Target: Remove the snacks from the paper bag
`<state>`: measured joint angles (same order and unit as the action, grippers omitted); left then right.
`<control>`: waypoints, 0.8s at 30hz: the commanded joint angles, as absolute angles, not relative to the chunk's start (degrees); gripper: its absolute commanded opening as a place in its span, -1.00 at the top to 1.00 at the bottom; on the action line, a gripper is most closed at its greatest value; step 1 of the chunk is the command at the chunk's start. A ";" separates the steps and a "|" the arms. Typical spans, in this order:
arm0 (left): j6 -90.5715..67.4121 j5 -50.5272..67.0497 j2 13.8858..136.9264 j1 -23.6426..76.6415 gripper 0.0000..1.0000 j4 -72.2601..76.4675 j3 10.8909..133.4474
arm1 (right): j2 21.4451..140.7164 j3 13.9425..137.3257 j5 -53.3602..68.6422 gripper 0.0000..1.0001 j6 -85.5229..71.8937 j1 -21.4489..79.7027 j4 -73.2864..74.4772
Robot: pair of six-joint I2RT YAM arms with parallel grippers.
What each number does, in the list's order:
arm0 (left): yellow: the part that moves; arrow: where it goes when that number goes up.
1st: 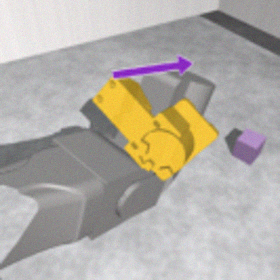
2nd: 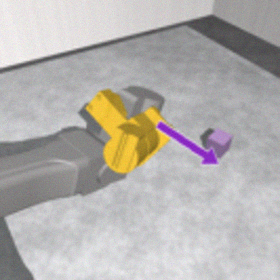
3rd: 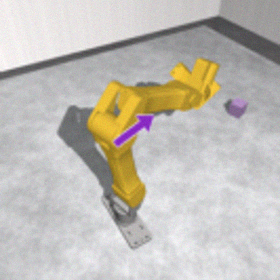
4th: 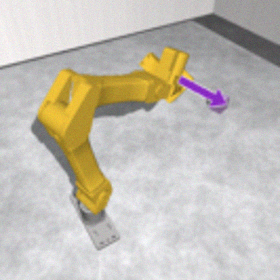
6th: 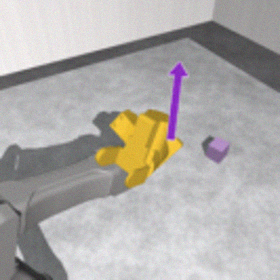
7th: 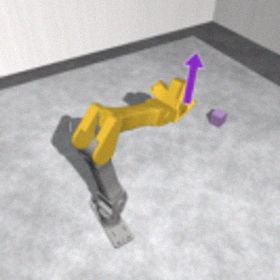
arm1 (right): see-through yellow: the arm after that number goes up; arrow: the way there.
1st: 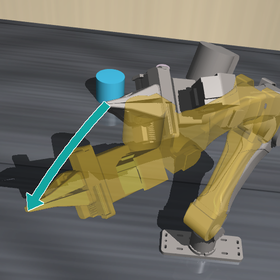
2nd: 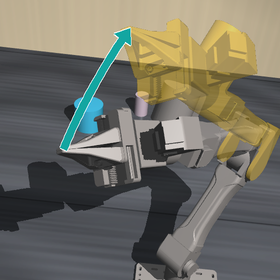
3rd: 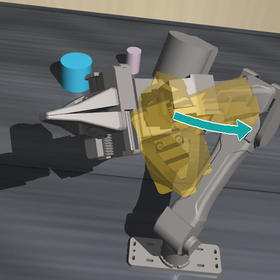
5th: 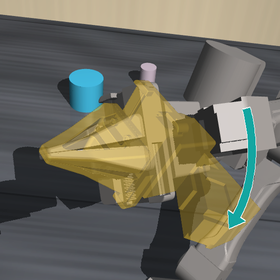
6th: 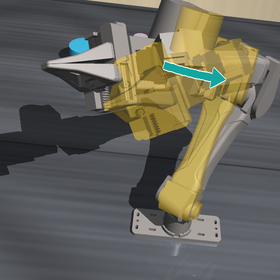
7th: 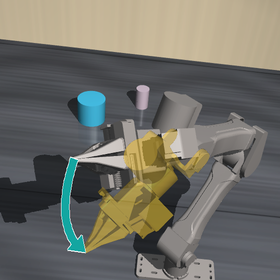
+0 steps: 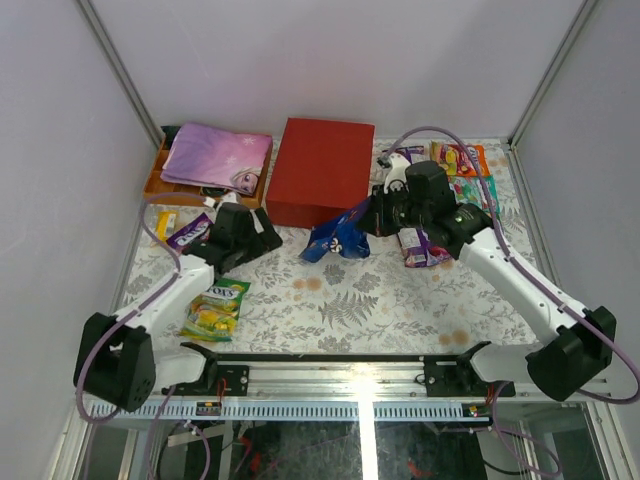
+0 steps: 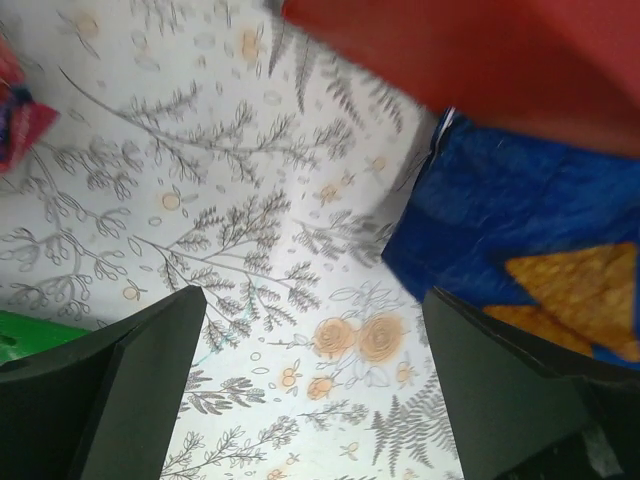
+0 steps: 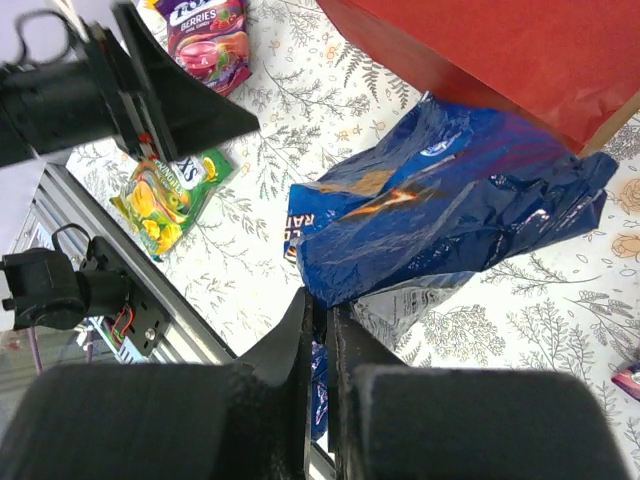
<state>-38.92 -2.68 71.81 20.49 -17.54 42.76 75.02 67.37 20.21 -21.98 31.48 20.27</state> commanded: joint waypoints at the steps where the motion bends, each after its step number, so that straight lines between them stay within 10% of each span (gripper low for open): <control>1: -38.05 -4.92 67.23 18.46 -0.81 -23.01 46.77 | 77.17 69.79 19.60 1.00 -18.57 33.93 28.62; 15: -33.45 -2.20 59.56 8.32 -0.87 -33.14 53.73 | 93.11 96.29 21.58 1.00 -19.34 50.46 21.45; 24: -32.83 1.59 61.02 6.51 -0.87 -31.81 51.84 | 85.62 63.02 14.83 0.94 -20.80 46.19 9.26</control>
